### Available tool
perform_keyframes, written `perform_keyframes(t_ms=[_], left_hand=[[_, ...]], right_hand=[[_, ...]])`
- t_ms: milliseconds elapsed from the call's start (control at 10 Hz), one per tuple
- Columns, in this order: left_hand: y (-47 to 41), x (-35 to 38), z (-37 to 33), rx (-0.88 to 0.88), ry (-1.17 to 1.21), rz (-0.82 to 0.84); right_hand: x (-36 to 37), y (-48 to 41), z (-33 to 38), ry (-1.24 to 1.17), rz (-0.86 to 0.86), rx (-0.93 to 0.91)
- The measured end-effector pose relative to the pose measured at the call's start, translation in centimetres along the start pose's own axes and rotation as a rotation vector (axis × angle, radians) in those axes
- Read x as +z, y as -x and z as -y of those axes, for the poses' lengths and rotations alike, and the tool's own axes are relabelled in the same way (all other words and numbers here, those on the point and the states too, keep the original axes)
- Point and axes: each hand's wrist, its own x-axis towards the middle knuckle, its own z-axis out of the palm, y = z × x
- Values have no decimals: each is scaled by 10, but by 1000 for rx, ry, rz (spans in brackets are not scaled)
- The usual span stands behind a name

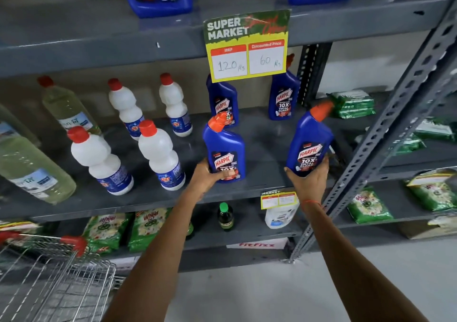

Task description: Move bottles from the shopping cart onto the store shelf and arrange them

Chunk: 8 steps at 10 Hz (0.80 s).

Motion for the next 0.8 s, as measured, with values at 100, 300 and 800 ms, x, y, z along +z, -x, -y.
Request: perform_keyframes(t_ms=[100,300,800], left_hand=[[-1,0,-2,-25,8,-6],[-2,0,-3,-34,14,11],[83,-5,-82,180,-486,-161]], right_hand=[[1,0,1,-10,-4,2],[-1,-1,1,13,-25,22],[-20,90,132,-252,-113,-401]])
